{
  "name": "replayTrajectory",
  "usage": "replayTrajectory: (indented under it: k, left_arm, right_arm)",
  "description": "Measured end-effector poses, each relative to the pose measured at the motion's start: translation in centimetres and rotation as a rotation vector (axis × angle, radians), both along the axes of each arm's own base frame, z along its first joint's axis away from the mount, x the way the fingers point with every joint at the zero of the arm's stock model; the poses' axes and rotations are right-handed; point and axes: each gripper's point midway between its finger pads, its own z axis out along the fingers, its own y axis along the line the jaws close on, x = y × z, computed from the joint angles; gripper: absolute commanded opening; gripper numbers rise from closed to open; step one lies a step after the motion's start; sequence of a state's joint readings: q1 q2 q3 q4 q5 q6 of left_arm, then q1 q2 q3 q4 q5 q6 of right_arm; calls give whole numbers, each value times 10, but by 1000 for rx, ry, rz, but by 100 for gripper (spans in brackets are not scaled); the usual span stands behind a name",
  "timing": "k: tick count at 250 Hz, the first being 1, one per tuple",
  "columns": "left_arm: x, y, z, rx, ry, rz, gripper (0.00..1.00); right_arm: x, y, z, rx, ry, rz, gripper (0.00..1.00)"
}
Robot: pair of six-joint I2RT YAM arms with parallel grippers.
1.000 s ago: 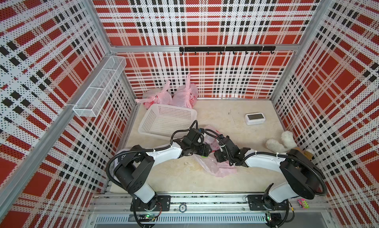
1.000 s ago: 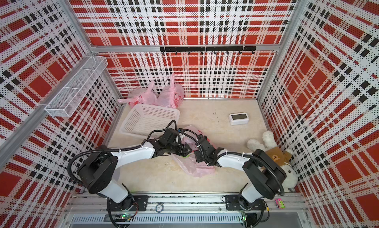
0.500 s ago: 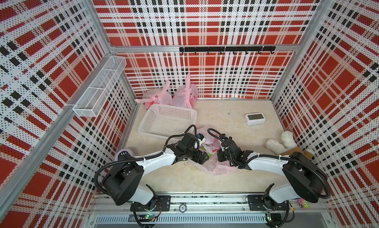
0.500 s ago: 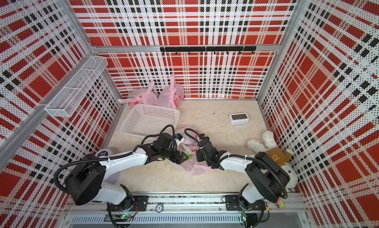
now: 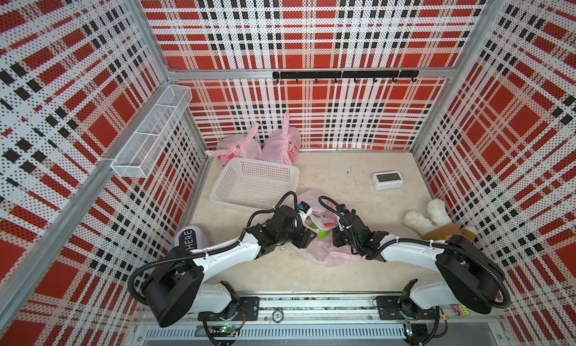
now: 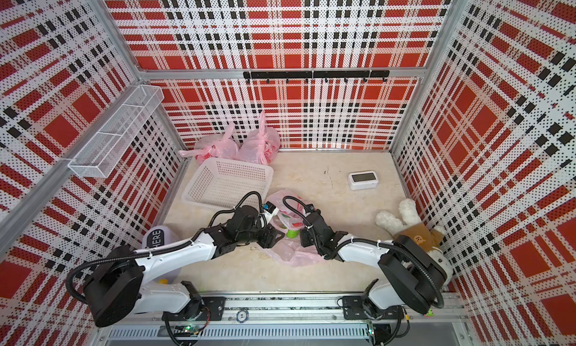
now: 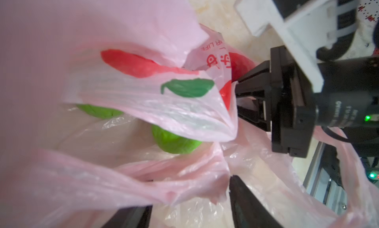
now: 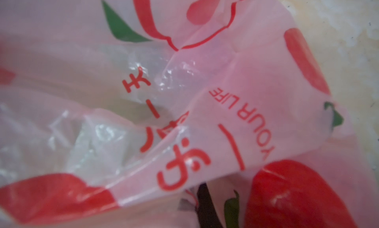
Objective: Untie the knot of a plastic bag & take out the apple
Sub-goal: Pick up the apple from the plastic bag.
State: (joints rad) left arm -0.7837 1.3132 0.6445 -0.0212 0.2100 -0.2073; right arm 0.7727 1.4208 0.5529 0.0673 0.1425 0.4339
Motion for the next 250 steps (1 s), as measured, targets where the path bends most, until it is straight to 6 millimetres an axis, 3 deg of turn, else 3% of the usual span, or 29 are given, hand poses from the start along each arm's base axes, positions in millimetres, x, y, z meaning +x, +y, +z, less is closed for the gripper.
replayTrajectory:
  k: [48, 90, 115, 156, 201, 250]
  left_arm:
    - [-9, 4, 19, -11, -121, 9, 63]
    - [-19, 15, 31, -36, -188, 3, 42]
    - [-27, 6, 32, -32, -199, -40, 40]
    - [-26, -15, 21, 25, -185, -84, 52]
    - [-2, -39, 15, 85, -187, -72, 72]
    - [25, -32, -3, 152, -182, -21, 78]
  right_arm:
    - [3, 2, 6, 43, 3, -17, 0]
    - [8, 3, 10, 97, 10, -37, 0]
    - [8, 4, 11, 118, 15, -40, 0]
    - [7, 5, 10, 147, 29, -43, 0]
    - [8, -1, 6, 206, 64, -58, 0]
    - [9, -1, 6, 254, 93, -58, 0]
